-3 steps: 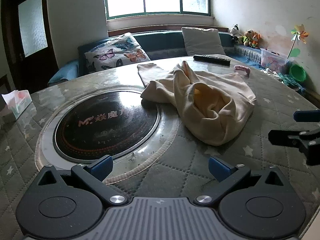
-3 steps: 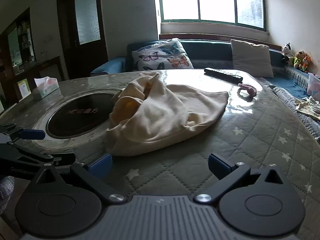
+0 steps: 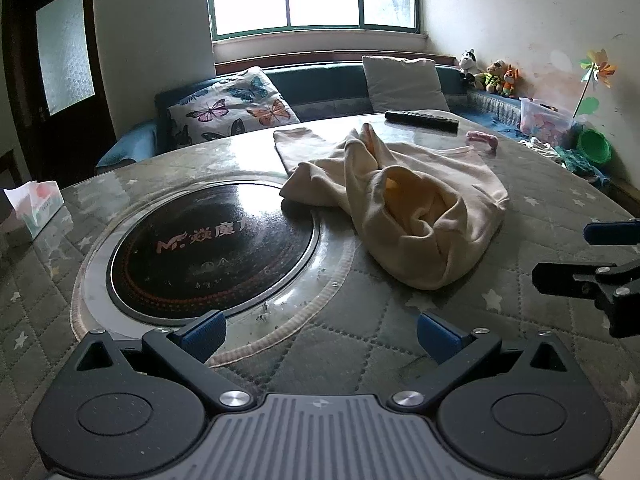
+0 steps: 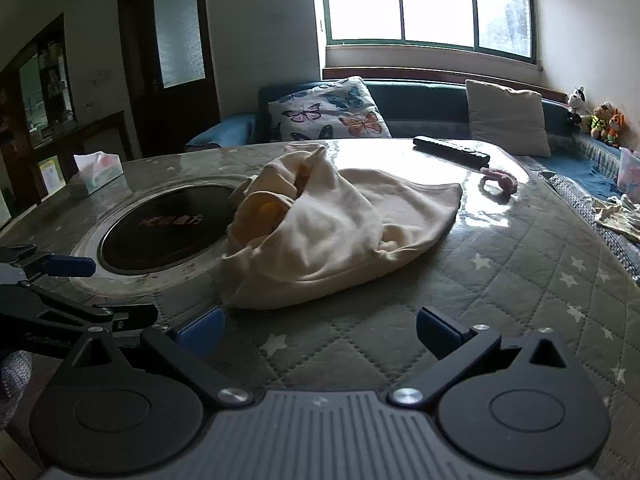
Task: Fold clothes
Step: 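Move both grippers toward the crumpled cream sweatshirt on the table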
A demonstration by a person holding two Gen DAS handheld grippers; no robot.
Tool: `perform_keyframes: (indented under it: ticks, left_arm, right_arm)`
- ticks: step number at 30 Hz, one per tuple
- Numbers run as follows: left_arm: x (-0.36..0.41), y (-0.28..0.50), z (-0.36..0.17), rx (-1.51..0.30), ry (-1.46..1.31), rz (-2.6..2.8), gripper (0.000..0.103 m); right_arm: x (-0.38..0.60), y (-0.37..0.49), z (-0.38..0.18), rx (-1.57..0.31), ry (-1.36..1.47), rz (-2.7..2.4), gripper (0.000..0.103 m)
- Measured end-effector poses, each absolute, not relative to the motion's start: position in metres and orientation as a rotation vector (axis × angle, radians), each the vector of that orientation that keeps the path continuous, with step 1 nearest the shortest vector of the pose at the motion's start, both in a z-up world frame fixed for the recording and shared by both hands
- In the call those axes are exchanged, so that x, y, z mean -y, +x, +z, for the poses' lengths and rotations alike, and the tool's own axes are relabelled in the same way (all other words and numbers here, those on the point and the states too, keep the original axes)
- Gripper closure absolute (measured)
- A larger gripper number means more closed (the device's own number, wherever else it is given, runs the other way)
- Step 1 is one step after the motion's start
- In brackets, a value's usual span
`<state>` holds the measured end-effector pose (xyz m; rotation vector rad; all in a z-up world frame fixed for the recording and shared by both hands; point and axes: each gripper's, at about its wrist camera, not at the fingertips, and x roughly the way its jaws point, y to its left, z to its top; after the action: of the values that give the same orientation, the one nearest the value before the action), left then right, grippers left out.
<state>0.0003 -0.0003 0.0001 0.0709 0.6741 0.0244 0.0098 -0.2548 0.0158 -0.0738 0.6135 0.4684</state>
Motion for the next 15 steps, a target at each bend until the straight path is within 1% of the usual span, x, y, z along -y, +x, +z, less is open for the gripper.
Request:
perform_keyframes:
  ticks: [15]
  left_arm:
    - [0.006, -0.013, 0.001, -0.662, 0.084, 0.014, 0.0]
  right_arm:
    - [0.248, -0.007, 0.018, -0.619, -0.083, 0.46, 0.0]
